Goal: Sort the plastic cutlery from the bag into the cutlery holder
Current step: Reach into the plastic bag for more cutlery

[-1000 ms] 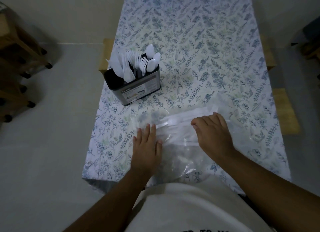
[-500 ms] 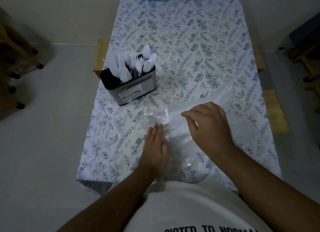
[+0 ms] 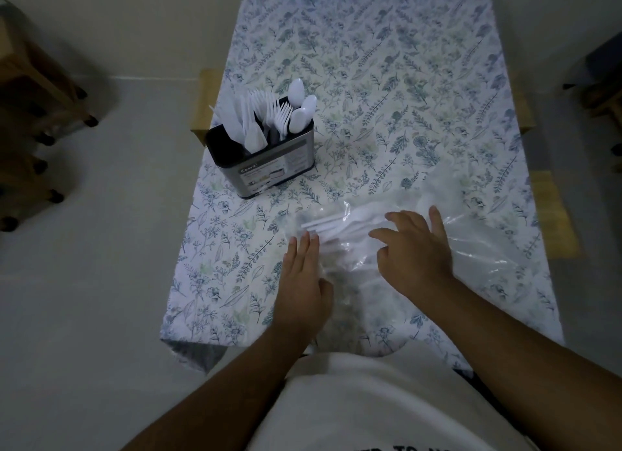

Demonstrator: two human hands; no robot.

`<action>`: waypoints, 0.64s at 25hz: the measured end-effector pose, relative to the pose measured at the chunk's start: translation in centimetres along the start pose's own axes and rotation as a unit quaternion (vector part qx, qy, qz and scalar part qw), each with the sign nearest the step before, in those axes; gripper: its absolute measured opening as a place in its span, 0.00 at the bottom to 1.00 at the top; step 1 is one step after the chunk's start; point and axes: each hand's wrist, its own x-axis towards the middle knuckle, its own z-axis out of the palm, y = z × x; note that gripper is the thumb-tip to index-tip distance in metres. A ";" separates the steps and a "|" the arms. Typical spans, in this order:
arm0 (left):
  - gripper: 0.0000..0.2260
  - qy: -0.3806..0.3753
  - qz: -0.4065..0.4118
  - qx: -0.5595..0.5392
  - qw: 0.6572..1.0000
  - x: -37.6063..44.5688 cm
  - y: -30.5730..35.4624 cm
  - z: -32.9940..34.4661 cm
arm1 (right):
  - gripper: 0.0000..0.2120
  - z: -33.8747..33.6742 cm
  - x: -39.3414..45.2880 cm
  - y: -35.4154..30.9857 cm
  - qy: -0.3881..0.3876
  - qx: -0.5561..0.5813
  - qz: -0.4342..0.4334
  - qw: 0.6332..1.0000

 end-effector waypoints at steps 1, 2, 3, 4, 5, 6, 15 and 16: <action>0.35 -0.005 -0.009 -0.004 1.000 0.1 -0.1 -0.1 | 0.23 0.5 0.0 0.1 0.004 0.010 0.006 1.000; 0.34 -0.012 -0.014 -0.011 1.000 0.2 -0.1 -0.2 | 0.25 0.8 0.0 0.3 0.000 0.033 0.017 0.999; 0.34 -0.019 -0.015 -0.016 1.000 0.2 -0.1 -0.2 | 0.27 1.1 0.0 0.5 -0.009 0.066 0.033 0.997; 0.33 -0.020 -0.012 -0.015 1.000 0.3 0.0 -0.3 | 0.28 1.4 0.0 0.7 -0.016 0.098 0.046 0.994; 0.33 -0.019 -0.007 -0.006 1.000 0.3 -0.1 -0.4 | 0.29 1.7 0.0 1.0 -0.019 0.122 0.054 0.991; 0.32 -0.018 0.000 0.010 1.000 0.3 -0.1 -0.4 | 0.28 2.1 -0.1 1.3 -0.017 0.134 0.052 0.989; 0.33 -0.053 -0.026 -0.039 0.997 1.3 0.9 0.5 | 0.07 -0.8 1.1 1.4 0.174 0.090 -0.004 0.981; 0.33 -0.051 -0.030 -0.048 0.997 1.6 1.0 0.5 | 0.06 -2.3 1.3 0.5 0.182 0.099 -0.013 0.978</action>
